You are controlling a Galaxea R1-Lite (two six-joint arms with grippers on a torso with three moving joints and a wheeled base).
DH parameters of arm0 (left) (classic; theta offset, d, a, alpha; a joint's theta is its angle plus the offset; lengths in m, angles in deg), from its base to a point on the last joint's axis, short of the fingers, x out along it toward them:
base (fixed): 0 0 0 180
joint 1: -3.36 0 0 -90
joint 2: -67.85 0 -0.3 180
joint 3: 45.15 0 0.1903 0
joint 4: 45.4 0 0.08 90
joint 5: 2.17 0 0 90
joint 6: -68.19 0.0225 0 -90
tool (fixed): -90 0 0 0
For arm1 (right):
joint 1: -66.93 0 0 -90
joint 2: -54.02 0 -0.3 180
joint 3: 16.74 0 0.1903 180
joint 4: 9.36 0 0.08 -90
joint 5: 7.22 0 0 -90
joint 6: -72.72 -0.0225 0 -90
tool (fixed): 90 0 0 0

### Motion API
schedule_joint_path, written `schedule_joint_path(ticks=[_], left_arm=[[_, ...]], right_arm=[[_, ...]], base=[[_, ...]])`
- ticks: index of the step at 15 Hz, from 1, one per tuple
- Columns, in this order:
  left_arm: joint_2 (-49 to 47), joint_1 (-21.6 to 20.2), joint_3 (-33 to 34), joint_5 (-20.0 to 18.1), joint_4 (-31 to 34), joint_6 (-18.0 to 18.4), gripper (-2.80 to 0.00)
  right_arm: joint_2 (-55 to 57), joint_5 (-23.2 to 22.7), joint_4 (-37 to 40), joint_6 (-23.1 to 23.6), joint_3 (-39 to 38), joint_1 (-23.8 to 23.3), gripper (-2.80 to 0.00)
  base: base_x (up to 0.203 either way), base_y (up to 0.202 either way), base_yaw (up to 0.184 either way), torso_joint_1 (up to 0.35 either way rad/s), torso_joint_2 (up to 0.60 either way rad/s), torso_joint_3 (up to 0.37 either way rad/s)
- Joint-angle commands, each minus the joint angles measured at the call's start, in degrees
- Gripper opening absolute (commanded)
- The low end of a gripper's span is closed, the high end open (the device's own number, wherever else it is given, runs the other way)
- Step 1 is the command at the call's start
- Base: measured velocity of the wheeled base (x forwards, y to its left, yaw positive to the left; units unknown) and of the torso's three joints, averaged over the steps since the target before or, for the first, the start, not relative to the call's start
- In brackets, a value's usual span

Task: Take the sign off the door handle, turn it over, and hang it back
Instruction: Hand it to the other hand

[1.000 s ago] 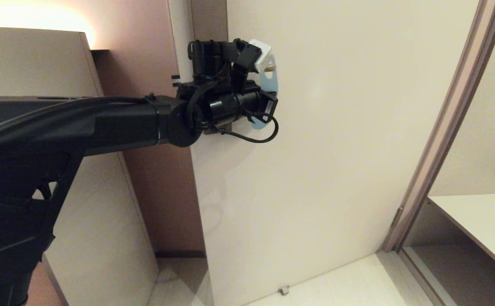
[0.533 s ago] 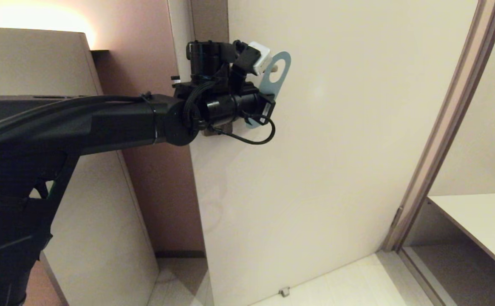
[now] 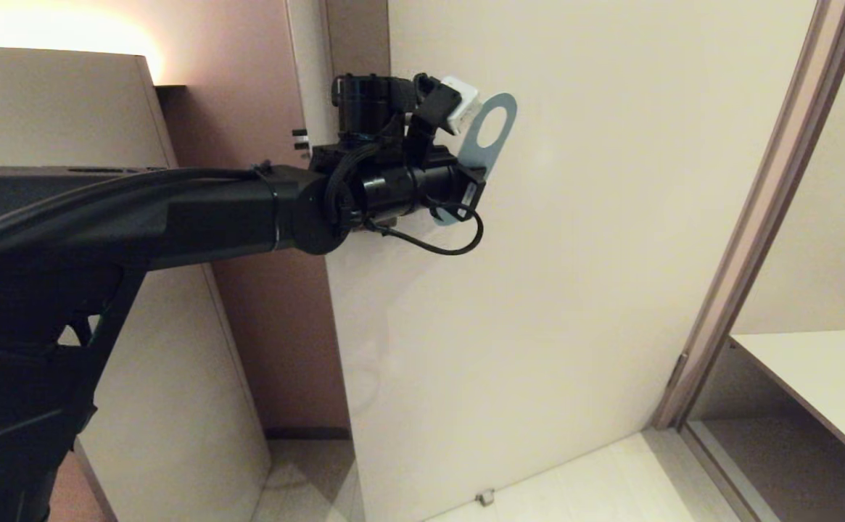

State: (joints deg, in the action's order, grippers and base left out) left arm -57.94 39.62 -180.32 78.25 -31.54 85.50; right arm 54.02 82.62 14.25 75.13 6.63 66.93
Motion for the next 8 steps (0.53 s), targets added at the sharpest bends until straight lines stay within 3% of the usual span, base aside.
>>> schedule_joint_path(ticks=[1,8], left_arm=[[-0.1,1.0,0.0,-0.3,-0.1,0.1,-2.80],[0.5,6.2,0.1,-3.2,-0.1,-0.2,-2.80]], right_arm=[[0.0,0.0,0.0,0.0,0.0,0.0,-2.80],[0.0,0.0,0.0,0.0,0.0,0.0,-2.80]], base=[[0.000,0.000,0.000,0.000,0.00,0.000],[0.000,0.000,0.000,0.000,0.00,0.000]])
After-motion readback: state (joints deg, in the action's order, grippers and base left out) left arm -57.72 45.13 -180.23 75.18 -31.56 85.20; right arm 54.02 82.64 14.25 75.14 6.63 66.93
